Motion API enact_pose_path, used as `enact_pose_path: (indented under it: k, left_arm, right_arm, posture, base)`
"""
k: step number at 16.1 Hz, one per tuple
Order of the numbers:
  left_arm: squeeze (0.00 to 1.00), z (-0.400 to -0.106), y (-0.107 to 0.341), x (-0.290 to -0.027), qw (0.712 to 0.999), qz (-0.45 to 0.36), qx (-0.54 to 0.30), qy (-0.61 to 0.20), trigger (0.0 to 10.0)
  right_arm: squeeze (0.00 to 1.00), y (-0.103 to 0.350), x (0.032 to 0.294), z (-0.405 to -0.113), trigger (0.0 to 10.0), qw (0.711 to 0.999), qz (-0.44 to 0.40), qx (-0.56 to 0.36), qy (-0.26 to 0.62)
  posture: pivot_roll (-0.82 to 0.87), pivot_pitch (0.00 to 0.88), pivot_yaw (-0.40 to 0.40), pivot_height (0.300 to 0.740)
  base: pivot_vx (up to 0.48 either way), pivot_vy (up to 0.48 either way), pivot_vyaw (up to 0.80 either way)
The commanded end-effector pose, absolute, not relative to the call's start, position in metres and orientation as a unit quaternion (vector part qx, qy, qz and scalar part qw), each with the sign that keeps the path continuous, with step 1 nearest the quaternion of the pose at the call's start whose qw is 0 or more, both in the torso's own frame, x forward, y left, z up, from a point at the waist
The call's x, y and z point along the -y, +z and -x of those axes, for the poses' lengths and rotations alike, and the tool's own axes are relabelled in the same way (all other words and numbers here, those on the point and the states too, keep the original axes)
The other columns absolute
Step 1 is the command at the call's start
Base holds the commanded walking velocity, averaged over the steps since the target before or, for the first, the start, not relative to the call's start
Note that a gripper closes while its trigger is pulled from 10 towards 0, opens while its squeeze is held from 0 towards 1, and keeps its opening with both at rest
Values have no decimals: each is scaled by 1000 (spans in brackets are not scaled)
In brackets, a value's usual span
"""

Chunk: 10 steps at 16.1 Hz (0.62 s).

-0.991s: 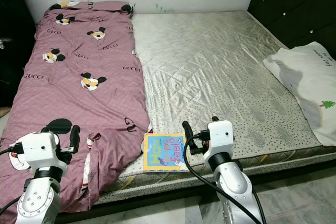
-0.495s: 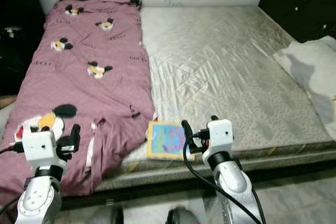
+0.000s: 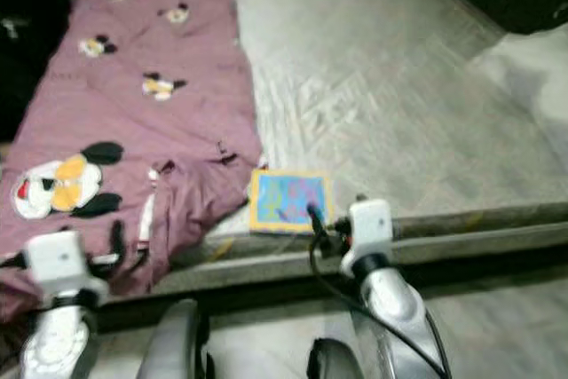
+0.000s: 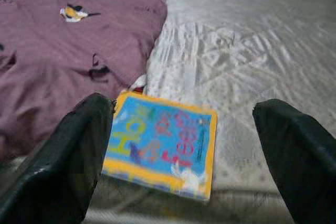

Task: Clean up the room

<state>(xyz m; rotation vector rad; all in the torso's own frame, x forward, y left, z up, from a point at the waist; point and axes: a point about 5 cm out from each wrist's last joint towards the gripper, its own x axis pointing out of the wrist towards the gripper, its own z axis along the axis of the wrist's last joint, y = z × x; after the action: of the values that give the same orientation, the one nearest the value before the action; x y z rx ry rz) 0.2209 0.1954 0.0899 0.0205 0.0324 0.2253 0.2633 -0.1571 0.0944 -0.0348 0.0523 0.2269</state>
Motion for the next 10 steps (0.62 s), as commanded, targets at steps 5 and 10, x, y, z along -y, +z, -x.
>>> enact_pose_path:
  k: [5,10]
  left_arm:
    - [0,-223,95,-193,995,-11,-4,98,10000]
    - [0,-222,95,-192,996,-10,-4,92,10000]
  right_arm:
    - [0,91,159,-260,10000,994,21,-30,107]
    - [0,91,160,-260,10000,993,22,-29,108]
  posture:
    - [42,110,-39,608]
    - [38,116,-39,608]
  base:
    - [252,0,0]
    - [463,0,0]
